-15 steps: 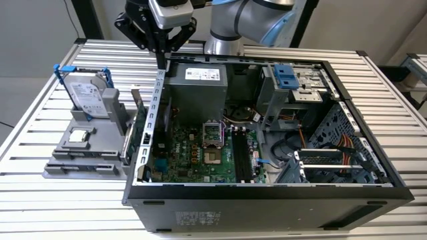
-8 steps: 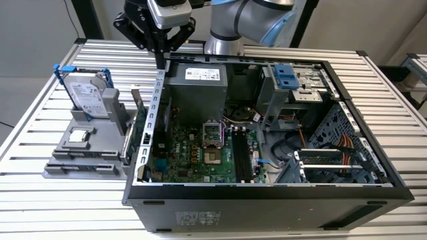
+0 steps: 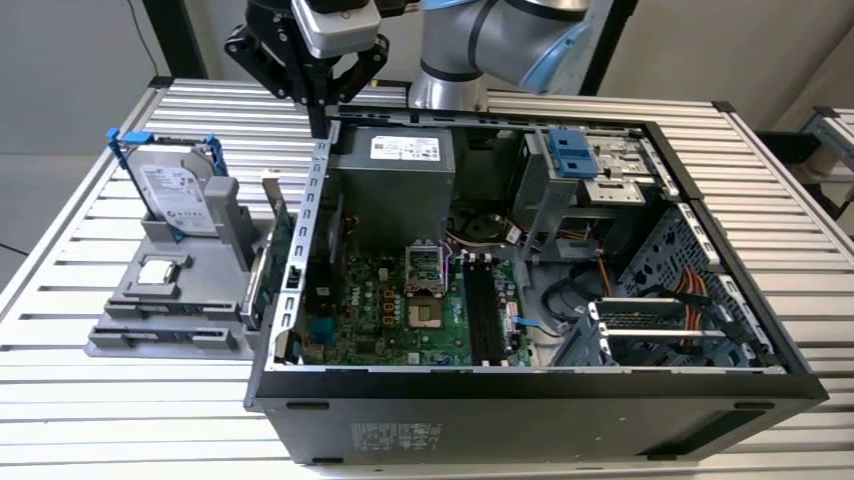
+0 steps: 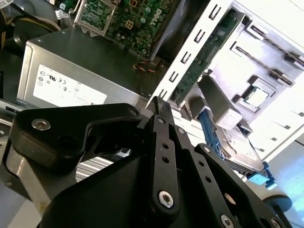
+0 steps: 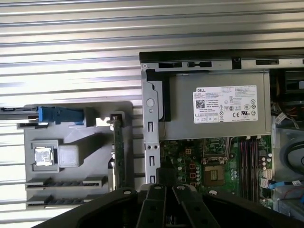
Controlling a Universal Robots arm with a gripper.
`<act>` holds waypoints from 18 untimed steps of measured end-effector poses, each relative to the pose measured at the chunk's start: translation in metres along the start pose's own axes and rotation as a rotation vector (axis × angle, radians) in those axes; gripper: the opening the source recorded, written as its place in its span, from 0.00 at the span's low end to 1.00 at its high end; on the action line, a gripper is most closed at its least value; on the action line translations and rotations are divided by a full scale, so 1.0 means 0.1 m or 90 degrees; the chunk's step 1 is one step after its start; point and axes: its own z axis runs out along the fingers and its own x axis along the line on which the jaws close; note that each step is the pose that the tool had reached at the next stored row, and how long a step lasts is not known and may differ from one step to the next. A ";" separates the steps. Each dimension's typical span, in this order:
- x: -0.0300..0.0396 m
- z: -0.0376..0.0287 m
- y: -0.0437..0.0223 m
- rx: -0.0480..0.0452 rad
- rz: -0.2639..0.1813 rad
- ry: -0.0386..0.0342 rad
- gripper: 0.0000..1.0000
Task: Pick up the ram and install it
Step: 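Reach for the ram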
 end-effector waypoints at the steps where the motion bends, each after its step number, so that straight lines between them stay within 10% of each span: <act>1: 0.002 0.000 0.000 0.0000 0.000 0.0000 0.00; 18: 0.043 -0.001 -0.003 0.0000 0.000 0.0000 0.00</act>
